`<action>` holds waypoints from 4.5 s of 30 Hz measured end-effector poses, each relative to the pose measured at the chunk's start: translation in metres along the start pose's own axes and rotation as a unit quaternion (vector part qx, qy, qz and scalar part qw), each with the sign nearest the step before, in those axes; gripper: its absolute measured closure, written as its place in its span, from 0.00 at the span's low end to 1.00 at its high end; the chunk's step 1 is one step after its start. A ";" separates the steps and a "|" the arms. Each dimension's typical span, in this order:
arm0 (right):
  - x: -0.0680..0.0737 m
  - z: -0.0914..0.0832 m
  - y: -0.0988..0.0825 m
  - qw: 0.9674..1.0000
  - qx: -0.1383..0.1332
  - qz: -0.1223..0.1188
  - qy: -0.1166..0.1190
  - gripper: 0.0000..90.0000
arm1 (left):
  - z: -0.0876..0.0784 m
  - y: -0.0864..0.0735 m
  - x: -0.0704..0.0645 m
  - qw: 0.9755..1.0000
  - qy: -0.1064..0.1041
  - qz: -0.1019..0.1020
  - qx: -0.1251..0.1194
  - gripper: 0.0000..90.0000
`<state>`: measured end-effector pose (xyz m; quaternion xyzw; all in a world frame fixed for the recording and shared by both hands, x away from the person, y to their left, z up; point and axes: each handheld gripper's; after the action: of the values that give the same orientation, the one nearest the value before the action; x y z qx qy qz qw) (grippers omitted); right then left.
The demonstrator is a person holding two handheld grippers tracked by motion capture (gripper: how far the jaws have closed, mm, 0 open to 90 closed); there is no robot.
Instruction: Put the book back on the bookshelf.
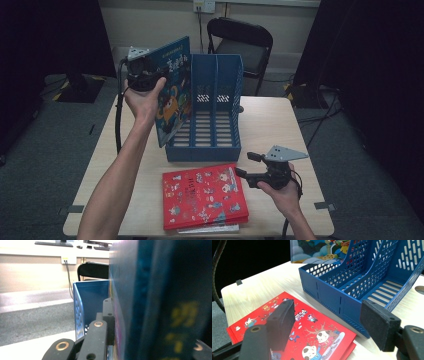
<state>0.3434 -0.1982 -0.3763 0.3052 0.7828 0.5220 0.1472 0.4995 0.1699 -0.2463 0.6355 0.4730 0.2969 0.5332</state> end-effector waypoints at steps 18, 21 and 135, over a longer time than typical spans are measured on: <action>0.000 0.002 -0.002 1.000 0.007 -0.004 0.003 0.31 | 0.019 -0.011 -0.015 0.999 0.043 0.001 -0.019 0.93; -0.002 0.001 -0.003 1.000 0.008 -0.002 0.001 0.31 | 0.020 -0.015 -0.018 0.998 0.048 0.006 -0.027 0.93; 0.001 0.011 -0.011 0.999 0.035 -0.001 0.011 0.31 | -0.018 -0.057 -0.006 0.996 0.039 0.064 0.043 0.90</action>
<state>0.3456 -0.1923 -0.3908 0.3032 0.8028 0.4971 0.1283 0.4655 0.1705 -0.2953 0.6749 0.4640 0.3346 0.4661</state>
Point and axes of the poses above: each handheld gripper's, and its own axes: z roughly forward along the jaws, y roughly out of its top, x roughly to its left, and after that the axes turned 1 degree about -x, right-handed
